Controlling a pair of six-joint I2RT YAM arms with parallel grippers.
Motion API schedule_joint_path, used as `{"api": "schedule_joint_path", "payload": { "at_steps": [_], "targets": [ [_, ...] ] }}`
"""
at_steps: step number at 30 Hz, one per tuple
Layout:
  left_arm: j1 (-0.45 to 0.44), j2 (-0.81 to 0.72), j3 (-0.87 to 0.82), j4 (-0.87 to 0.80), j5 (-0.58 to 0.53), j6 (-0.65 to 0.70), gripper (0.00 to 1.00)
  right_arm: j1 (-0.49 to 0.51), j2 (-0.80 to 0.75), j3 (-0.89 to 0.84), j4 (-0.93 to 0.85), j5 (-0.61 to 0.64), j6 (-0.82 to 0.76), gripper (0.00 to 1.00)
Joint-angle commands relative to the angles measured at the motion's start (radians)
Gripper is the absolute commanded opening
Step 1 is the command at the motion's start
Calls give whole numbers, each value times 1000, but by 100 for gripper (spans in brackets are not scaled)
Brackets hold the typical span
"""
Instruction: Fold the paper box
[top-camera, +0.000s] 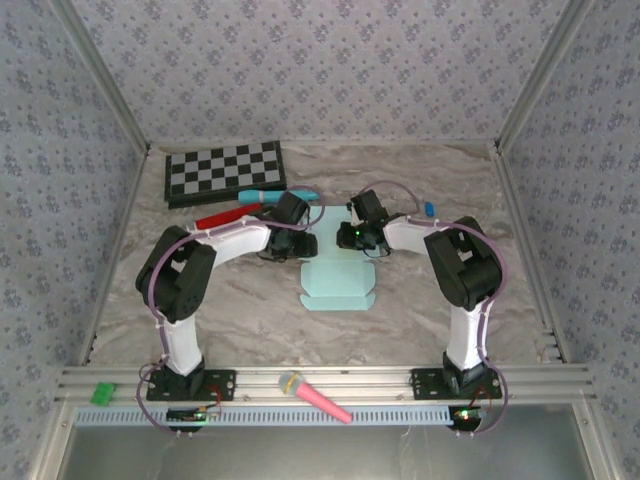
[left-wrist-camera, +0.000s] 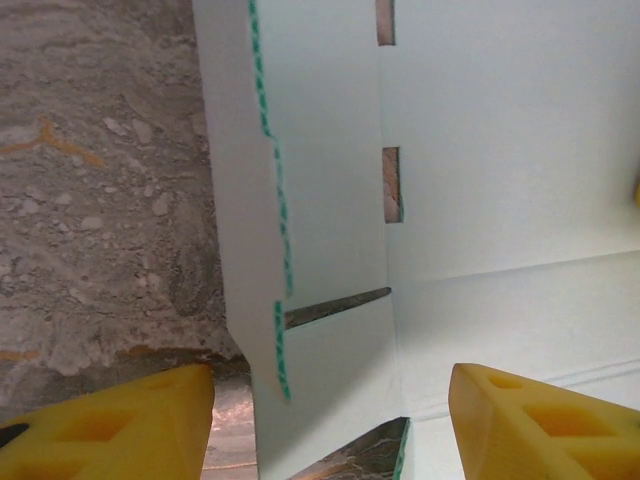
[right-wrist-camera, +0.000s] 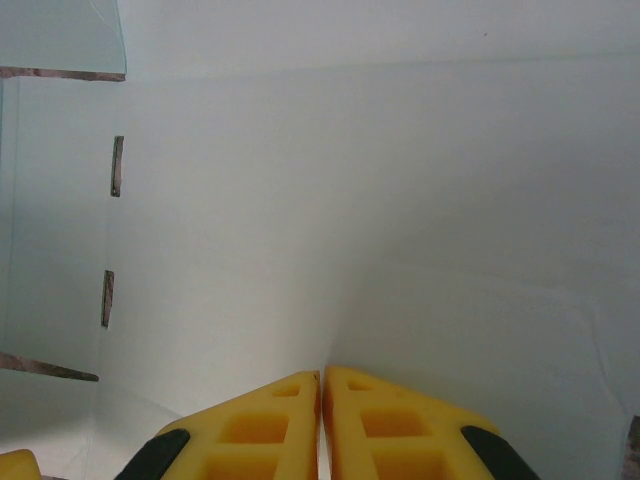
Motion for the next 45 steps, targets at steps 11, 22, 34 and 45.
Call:
{"api": "schedule_joint_path", "payload": {
  "at_steps": [11, 22, 34, 45],
  "targets": [
    [-47, -4, 61, 12, 56, 56, 57, 20, 53, -31, -108, 14, 9, 13],
    [-57, 23, 56, 78, 151, 71, 50, 25, 61, -31, -102, 10, 13, 13],
    [-58, 28, 76, 74, 148, 76, 51, 31, 16, -46, -91, 15, 26, 13],
    [-72, -109, 110, -22, 60, 158, 54, 8, -131, -5, -171, 26, -9, 17]
  ]
}}
